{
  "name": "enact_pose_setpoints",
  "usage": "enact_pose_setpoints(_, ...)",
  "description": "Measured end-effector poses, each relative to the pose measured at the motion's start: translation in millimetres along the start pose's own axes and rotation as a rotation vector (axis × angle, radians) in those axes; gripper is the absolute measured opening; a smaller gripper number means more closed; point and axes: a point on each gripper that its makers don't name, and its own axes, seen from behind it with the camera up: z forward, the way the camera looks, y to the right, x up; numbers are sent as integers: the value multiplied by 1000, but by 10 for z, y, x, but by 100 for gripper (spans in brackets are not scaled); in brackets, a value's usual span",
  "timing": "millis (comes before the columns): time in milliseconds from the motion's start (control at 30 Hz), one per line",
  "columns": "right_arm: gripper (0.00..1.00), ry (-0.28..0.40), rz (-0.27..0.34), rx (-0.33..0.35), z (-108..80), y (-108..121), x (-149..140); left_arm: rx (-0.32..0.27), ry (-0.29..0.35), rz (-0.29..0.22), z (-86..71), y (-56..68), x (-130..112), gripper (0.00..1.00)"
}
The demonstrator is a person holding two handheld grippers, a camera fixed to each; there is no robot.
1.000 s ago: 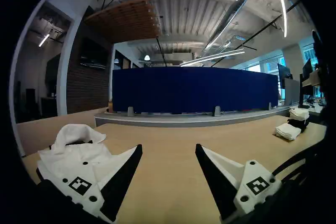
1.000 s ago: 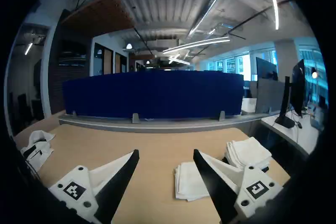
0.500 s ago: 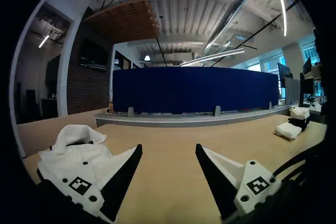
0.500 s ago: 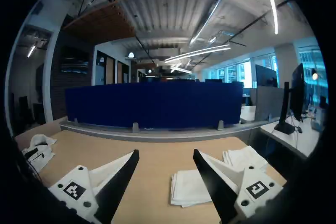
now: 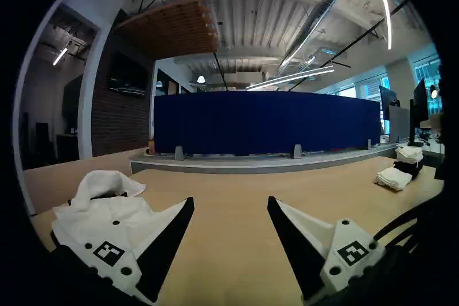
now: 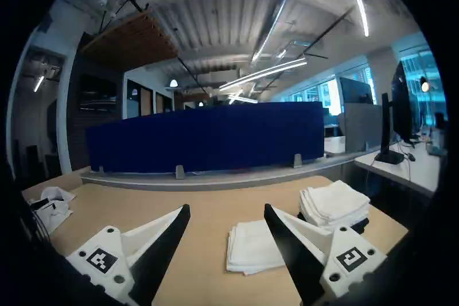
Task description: Fold towel
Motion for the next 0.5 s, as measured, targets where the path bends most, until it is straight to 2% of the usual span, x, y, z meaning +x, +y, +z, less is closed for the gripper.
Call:
enact_pose_setpoints(267, 100, 22, 28, -15, -31, 125, -257, 0, 0, 0, 2, 3, -1, 96)
enact_pose_setpoints(500, 100, 25, 21, 9, 11, 18, -457, 0, 0, 0, 1, 3, -1, 96)
